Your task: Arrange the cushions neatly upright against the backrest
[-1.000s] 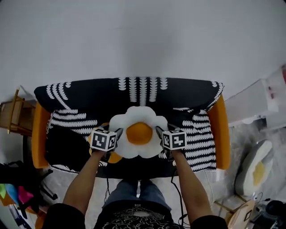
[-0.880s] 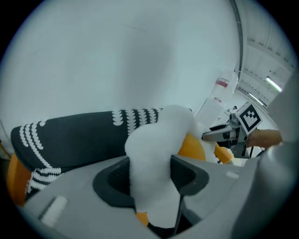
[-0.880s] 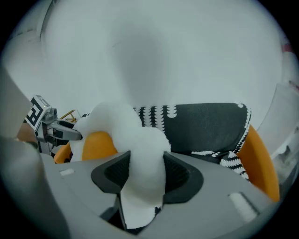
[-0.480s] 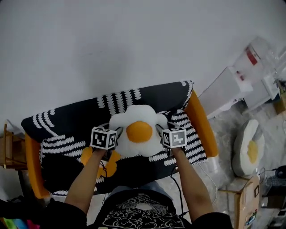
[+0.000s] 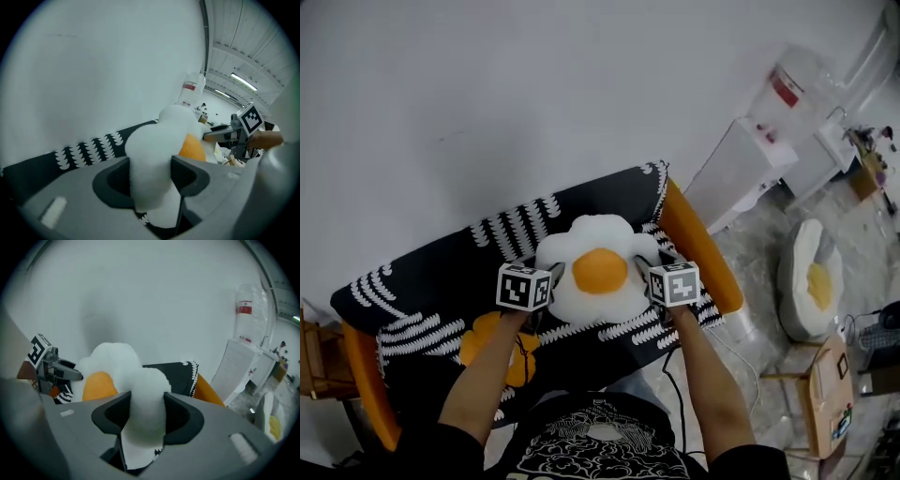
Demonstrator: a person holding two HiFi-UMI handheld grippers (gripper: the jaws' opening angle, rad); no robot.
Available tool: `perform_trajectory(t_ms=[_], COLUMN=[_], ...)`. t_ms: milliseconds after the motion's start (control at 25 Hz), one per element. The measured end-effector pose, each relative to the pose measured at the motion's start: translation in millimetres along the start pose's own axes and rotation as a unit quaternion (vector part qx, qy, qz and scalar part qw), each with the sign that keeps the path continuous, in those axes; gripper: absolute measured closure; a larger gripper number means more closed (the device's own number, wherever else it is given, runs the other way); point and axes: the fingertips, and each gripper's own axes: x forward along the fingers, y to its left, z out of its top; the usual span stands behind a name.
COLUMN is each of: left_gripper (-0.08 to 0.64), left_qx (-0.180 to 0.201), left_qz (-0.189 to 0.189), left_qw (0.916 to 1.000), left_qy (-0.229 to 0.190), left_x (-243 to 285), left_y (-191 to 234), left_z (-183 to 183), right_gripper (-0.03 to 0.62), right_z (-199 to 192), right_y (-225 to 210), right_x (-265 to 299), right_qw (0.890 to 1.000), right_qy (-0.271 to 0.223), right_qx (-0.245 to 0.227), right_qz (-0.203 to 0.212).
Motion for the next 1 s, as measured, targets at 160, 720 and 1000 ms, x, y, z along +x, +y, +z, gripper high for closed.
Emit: perform_trajectory(t_ms=[160,720,1000], left_gripper=[0.327,0.319,0.311], left_qx=[0.002,-0.030,-0.070], left_qz=[0.004,0.094,0.139], left_qw=[1.0000,0.9946,0.9865], left_qy=[-0.004,0.034,0.052], left_x=[21,152,229], left_y=[-16,-41,-27], left_z=[13,33,20], right_gripper=[0.367,0.364,0.362], right_z=[3,8,1], right_y=[-29,-154,-200], right_x=[3,110,191], right_qw=[1.000,0.995,0.989], right_qy=[-0.005,0.023,0.030], right_qx=[-0.002,-0.049,-0.083], right_qz=[0.002,0.087,0.121])
